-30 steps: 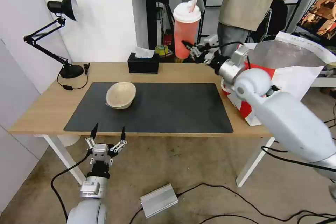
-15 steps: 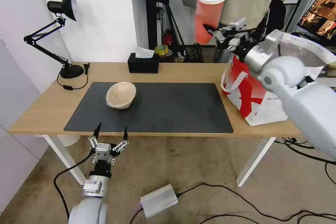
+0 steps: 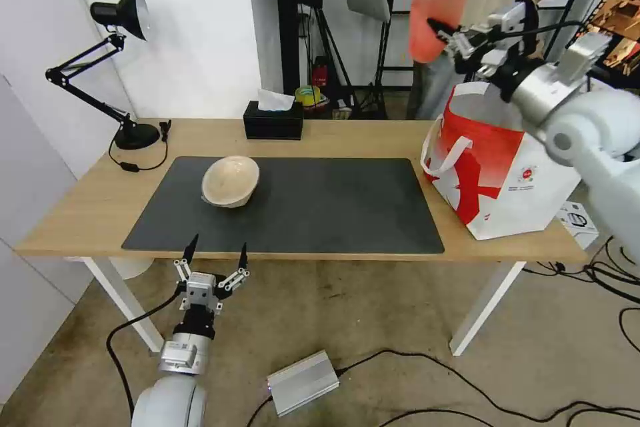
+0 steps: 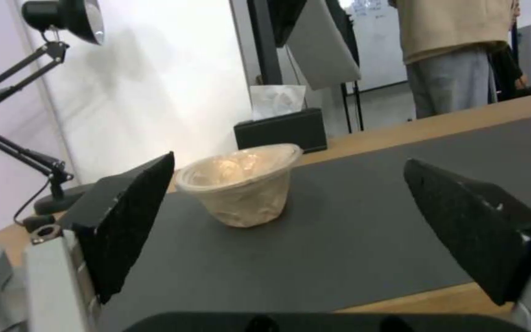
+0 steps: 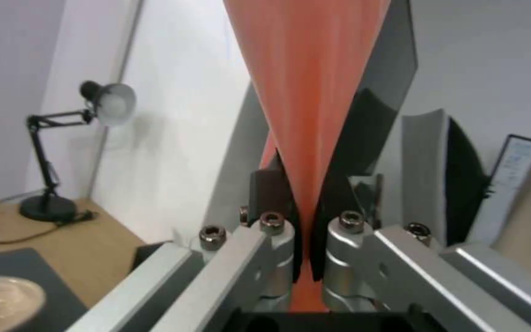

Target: Pick up the trash from the table and place it into the takeout bag.

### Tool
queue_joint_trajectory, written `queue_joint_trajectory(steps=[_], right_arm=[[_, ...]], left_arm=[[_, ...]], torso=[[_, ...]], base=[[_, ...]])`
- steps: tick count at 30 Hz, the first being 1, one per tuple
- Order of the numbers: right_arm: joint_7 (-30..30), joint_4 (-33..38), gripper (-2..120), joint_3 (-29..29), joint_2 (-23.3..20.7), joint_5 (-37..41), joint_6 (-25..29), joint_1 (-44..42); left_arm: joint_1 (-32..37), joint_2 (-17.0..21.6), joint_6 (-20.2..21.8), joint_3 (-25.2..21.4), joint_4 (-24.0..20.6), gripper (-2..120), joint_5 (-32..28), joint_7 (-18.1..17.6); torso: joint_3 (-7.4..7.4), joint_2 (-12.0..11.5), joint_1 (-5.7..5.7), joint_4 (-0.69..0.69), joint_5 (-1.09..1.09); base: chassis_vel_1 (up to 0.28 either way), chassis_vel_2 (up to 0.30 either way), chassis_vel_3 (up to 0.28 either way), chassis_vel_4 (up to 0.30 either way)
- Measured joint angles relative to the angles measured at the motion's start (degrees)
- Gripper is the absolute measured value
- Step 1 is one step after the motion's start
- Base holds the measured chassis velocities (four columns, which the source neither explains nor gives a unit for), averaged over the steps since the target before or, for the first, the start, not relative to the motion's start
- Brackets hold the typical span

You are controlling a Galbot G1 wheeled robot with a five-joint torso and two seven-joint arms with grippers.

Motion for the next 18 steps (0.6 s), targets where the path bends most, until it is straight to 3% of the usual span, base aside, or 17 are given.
queue_joint_trajectory(steps=[8, 18], right_arm=[[-3.42, 0.4, 1, 0.63, -6.13, -2.68, 1.19, -0.38], [-6.69, -0.03, 1, 0.9, -10.5, -7.76, 1.62, -0.81]], left_arm=[[0.89, 0.06, 0.01, 0.09, -2.17, 100, 0.09, 0.16], [1.27, 0.1, -0.03, -0.21, -2.81, 100, -0.06, 0.19]], torso=[[0.0, 0.0, 0.0, 0.01, 0.0], [-0.01, 0.0, 0.0, 0.0, 0.0]], base=[[0.0, 0.0, 0.0, 0.0], [0.0, 0.0, 0.0, 0.0]])
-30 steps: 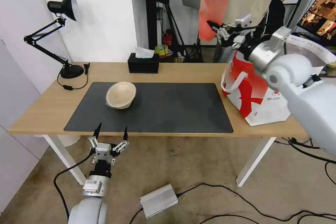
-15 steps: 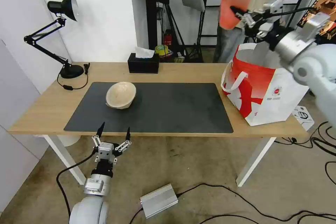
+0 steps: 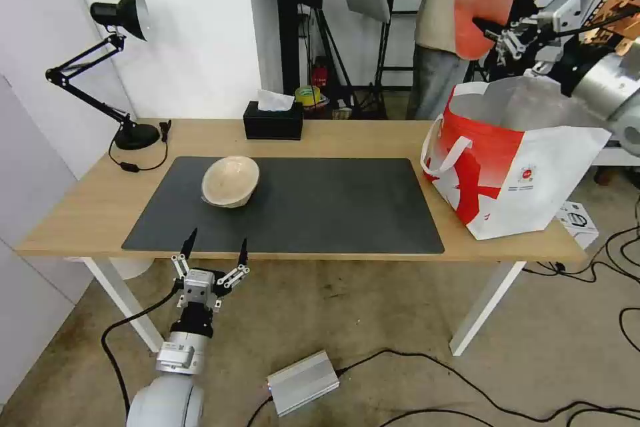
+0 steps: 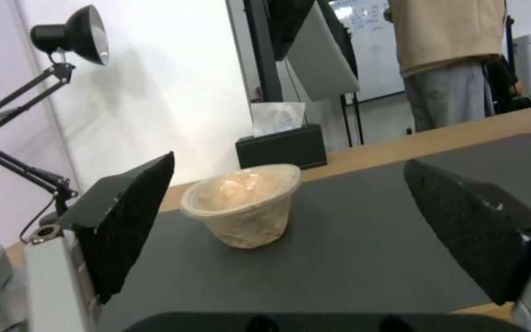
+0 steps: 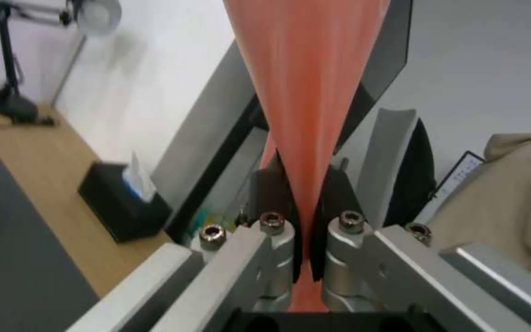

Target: Pick up the trash from the table and place it into the takeout bag.

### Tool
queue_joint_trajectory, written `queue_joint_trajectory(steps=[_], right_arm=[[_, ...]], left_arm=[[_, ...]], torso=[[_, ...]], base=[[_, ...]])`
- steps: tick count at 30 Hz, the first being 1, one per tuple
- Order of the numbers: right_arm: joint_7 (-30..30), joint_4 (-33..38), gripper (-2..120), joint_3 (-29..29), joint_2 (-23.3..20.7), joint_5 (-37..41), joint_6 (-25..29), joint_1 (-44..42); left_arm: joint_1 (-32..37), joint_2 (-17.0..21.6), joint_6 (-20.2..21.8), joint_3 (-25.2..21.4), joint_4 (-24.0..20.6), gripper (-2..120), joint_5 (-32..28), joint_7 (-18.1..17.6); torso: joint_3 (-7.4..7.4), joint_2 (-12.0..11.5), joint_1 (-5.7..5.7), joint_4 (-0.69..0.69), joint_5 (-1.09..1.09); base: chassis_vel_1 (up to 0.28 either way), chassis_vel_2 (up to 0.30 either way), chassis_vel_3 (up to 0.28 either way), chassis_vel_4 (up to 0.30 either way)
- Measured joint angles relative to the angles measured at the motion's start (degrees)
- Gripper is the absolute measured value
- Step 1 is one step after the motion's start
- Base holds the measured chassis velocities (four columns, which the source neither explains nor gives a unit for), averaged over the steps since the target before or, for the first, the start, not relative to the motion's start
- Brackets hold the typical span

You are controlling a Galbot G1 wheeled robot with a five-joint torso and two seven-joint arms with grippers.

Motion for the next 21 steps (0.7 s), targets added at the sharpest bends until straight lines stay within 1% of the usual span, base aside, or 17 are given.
queue_joint_trajectory(steps=[3, 10, 13, 18, 21], right_arm=[[-1.67, -0.73, 1, 0.03, -1.41, -2.79, 0.0, -0.03], [-3.51, -2.4, 1, -0.11, -3.0, -6.09, 0.01, 0.04], [-5.68, -3.82, 1, -0.44, -4.09, -8.23, 0.01, 0.17], [-7.75, -5.2, 1, -0.9, -5.1, -9.56, 0.0, 0.5], [-10.27, -6.54, 1, -1.28, -6.0, -11.02, -0.18, 0.75]], left_arm=[[-0.01, -0.02, -0.08, 0.08, 0.0, 100, -0.07, 0.01], [-0.42, -0.02, -0.14, 0.16, 0.1, 100, -0.4, 0.01], [-0.54, -0.07, -0.16, 0.13, 0.12, 100, -1.07, 0.97], [-0.57, -0.23, -0.18, 0.13, 0.12, 100, -1.23, 1.25], [-0.62, -0.39, -0.23, 0.16, 0.12, 100, -1.26, 1.3]], torso=[[0.0, 0.0, 0.0, 0.0, 0.0], [0.0, 0.0, 0.0, 0.0, 0.0], [0.0, 0.0, 0.01, 0.0, 0.0], [0.0, 0.0, 0.0, 0.0, 0.0], [0.01, 0.0, 0.0, 0.0, 0.0]], base=[[0.0, 0.0, 0.0, 0.0], [0.0, 0.0, 0.0, 0.0], [0.0, 0.0, 0.0, 0.0], [0.0, 0.0, 0.0, 0.0], [0.0, 0.0, 0.0, 0.0]])
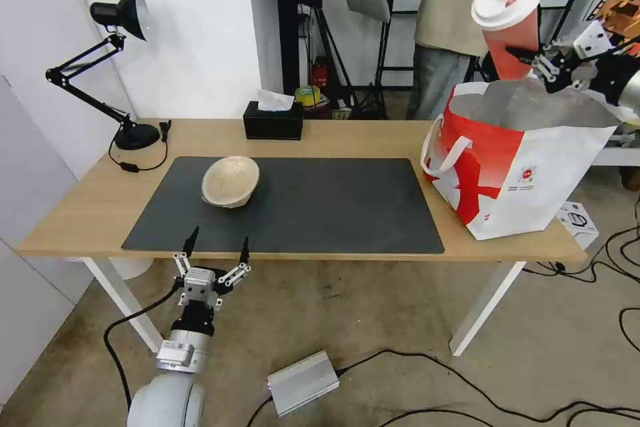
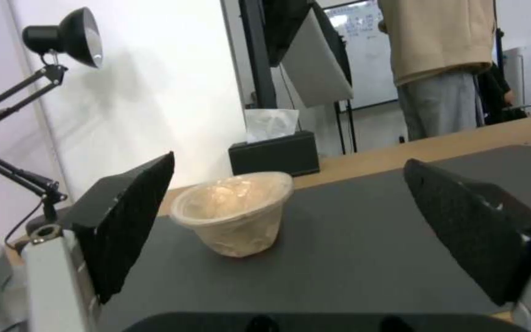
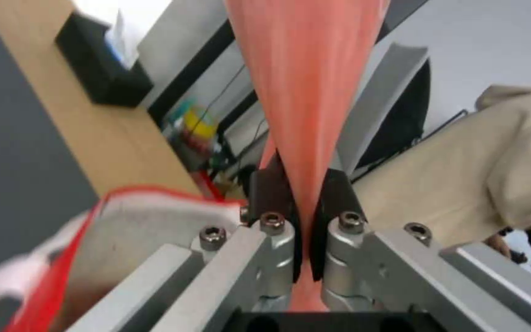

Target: Pick up the trash from the table and place it into the takeout bag.

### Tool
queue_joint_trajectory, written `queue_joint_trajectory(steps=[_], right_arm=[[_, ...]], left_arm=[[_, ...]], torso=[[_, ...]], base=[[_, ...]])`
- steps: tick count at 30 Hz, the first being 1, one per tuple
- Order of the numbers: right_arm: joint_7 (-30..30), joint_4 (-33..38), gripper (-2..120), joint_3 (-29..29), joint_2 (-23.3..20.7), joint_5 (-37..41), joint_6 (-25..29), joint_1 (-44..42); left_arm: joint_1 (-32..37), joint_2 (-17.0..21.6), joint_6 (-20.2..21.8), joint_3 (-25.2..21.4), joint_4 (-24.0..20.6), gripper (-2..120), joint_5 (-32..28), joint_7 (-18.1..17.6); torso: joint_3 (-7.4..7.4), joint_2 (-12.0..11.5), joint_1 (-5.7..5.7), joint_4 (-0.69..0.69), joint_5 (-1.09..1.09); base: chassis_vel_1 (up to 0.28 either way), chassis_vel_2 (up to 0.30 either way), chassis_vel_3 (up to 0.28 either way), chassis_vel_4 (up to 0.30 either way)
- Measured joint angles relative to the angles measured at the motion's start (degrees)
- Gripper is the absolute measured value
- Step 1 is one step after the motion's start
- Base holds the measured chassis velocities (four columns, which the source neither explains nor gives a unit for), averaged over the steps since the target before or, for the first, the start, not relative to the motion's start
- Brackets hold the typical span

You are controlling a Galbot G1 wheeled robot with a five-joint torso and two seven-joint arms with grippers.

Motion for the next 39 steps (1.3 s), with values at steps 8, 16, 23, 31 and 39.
queue_joint_trajectory(steps=[8, 16, 23, 31, 39], right_arm=[[-4.96, -2.07, 1, -0.01, -0.99, -4.49, -1.43, 0.66], [-7.01, -4.33, 1, -0.86, -1.47, -7.91, -1.98, 1.41], [-7.21, -6.19, 1, -1.62, -0.79, -11.21, -1.7, 2.29], [-6.95, -8.62, 1, -3.05, 0.87, -13.7, -0.93, 4.09], [-6.87, -12.12, 1, -3.63, 3.03, -17.23, 0.91, 5.34]], left_arm=[[0.04, -0.37, -0.07, 0.23, -0.07, 100, 0.07, 0.01], [0.27, -0.57, -0.08, 0.44, -0.61, 100, 0.29, 0.04], [0.66, -0.47, -0.15, 0.39, -0.62, 100, 0.28, 0.06], [0.72, -0.34, -0.18, 0.43, -0.86, 100, 0.19, 0.07], [0.99, -0.15, -0.23, 0.21, -1.01, 100, 0.03, 0.08]], torso=[[0.0, 0.0, 0.0, 0.0, 0.0], [0.0, 0.0, 0.0, 0.0, 0.0], [0.0, 0.0, 0.0, 0.0, 0.0], [0.0, 0.0, 0.0, 0.0, 0.0], [0.0, 0.0, 0.0, 0.0, 0.0]], base=[[0.0, 0.0, 0.0, 0.0], [0.0, 0.0, 0.0, 0.0], [0.0, 0.0, 0.0, 0.0], [0.0, 0.0, 0.0, 0.0], [0.0, 0.0, 0.0, 0.0]])
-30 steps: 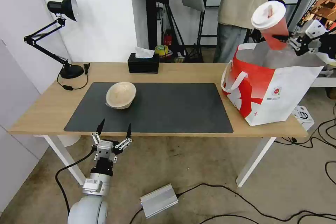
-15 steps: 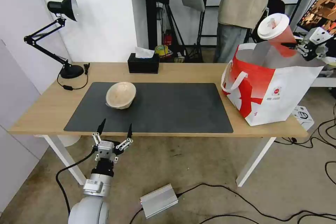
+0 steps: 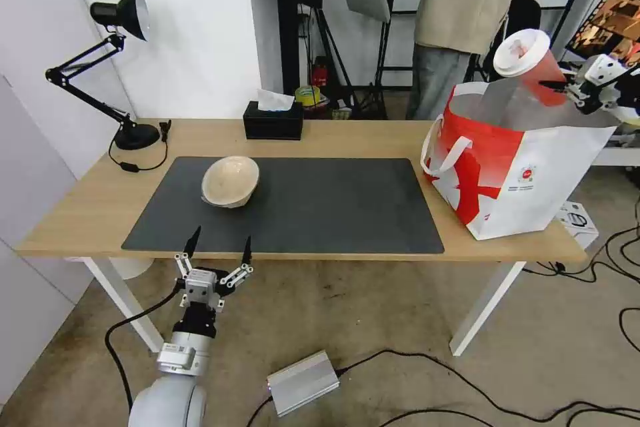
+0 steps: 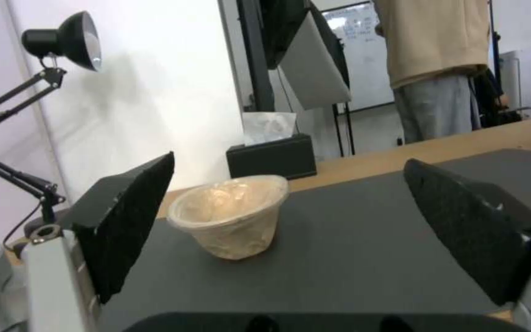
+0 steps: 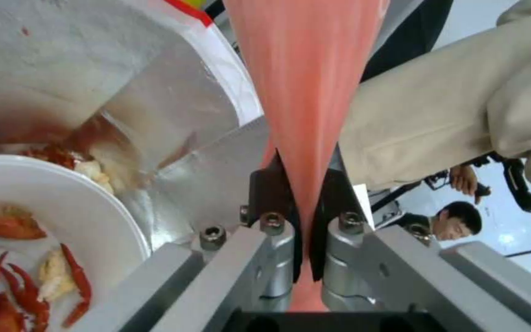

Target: Pick up the trash from the table and place it into the takeout bag.

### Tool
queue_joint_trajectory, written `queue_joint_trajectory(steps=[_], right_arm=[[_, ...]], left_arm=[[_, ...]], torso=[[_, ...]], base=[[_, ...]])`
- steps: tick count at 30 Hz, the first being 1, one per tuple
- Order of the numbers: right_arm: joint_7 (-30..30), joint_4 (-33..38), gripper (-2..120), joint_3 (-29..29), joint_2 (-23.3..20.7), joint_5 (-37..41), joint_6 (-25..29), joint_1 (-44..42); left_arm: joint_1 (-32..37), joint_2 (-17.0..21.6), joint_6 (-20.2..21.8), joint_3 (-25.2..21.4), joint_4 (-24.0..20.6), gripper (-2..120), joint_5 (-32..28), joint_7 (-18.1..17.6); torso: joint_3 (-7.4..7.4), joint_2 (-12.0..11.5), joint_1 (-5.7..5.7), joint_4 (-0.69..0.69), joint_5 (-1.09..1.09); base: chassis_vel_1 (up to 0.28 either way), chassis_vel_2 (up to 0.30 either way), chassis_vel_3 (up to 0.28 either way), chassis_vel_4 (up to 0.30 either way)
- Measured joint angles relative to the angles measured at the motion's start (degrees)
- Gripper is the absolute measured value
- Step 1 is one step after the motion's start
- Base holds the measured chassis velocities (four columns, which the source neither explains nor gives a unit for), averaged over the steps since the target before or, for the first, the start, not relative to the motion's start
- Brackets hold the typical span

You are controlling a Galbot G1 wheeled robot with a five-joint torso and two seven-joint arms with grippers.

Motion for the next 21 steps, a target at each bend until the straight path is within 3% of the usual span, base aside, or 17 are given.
queue_joint_trajectory(steps=[21], right_arm=[[0.44, -5.78, 1, -0.02, 4.88, -6.61, 2.62, 0.29]], left_arm=[[-0.29, 0.0, -0.09, -0.24, 0.76, 100, -0.38, -0.02]], torso=[[0.0, 0.0, 0.0, 0.0, 0.0]], base=[[0.0, 0.0, 0.0, 0.0]])
